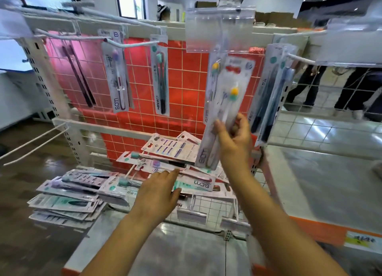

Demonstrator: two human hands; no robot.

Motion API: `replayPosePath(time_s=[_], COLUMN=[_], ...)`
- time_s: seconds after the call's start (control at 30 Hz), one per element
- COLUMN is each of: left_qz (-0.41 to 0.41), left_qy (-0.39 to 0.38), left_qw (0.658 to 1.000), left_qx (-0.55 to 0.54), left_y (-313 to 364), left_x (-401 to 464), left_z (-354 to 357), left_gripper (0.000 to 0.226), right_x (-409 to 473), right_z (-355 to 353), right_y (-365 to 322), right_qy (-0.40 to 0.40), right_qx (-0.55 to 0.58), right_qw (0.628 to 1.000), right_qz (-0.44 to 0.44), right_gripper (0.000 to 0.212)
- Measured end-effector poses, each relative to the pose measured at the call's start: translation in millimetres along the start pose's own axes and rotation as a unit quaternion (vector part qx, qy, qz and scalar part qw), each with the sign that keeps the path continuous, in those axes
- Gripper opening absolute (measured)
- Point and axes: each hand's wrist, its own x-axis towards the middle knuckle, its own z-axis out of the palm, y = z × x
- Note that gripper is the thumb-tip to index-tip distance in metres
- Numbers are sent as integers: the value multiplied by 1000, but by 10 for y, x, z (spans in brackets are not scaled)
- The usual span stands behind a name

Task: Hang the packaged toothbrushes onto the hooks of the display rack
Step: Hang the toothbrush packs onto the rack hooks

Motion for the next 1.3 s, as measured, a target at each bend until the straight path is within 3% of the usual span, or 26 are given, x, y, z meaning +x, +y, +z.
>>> replayPosePath(time_s=[0.13,0.37,0.67,1.0,1.3], left_qz=[-6,0,6,18,41], left_qy=[-23,-44,-70,-63,-53], left_qw=[1000,999,998,997,996], left_qx=[5,13,0,-35,-58], left_y=[-22,-34,-3,75,133], left_x=[-6,-1,67,148,143], left_z=[33,119,145,127,180], left_gripper=[46,50,50,47,44], right_x=[208,298,238,795,1146], right_z=[65,54,45,200,270], right_y=[-225,-173,-67,77,99], right_qy=[6,-23,-46,-30,-24], right_qx=[12,-116,-204,-349,-347], right_qw=[999,989,971,935,937], right_qz=[-41,-93,-114,-64,22], right_gripper=[36,56,62,60,60])
